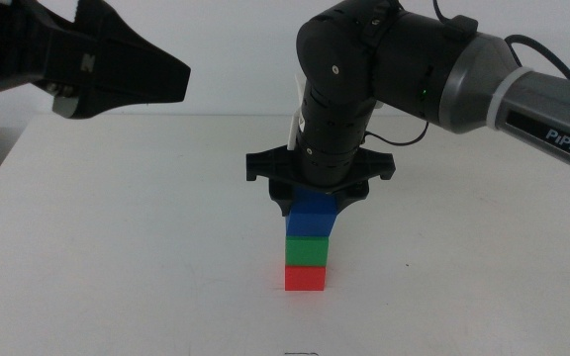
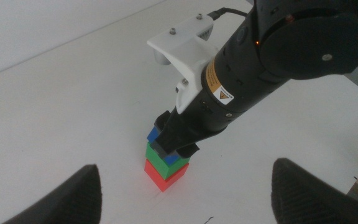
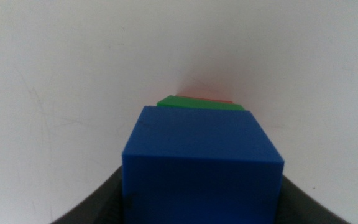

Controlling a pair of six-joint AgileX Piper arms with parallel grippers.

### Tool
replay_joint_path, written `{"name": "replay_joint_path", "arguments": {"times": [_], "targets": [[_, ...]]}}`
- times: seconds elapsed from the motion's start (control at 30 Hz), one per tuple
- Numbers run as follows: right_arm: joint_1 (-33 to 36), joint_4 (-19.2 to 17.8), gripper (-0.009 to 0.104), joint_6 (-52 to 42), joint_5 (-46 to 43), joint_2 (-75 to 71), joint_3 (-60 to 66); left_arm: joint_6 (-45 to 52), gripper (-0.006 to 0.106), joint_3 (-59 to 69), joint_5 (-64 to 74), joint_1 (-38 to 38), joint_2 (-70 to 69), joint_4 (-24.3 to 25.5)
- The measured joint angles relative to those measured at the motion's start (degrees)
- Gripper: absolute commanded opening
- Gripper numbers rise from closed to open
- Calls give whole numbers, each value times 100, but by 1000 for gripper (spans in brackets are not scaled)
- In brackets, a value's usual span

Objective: Stack red cubes first, then green, then blue cubes in a specific spot.

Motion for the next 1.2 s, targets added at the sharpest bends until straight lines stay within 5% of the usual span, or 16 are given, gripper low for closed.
{"name": "replay_joint_path", "arguments": {"times": [0.27, 0.33, 0.37, 0.63, 1.2], "targets": [[0, -37, 1, 0, 0, 60, -21, 0, 94, 0, 0, 0, 0, 0], [6, -37, 15, 1, 2, 67, -32, 0, 94, 0, 0, 0, 0, 0], [17, -48, 56, 1, 6, 67, -36, 0, 94, 0, 0, 0, 0, 0], [17, -43, 85, 1, 1, 60, -36, 0, 94, 0, 0, 0, 0, 0], [-234, -711, 85, -48, 35, -2770, 779, 0, 94, 0, 0, 0, 0, 0]]}}
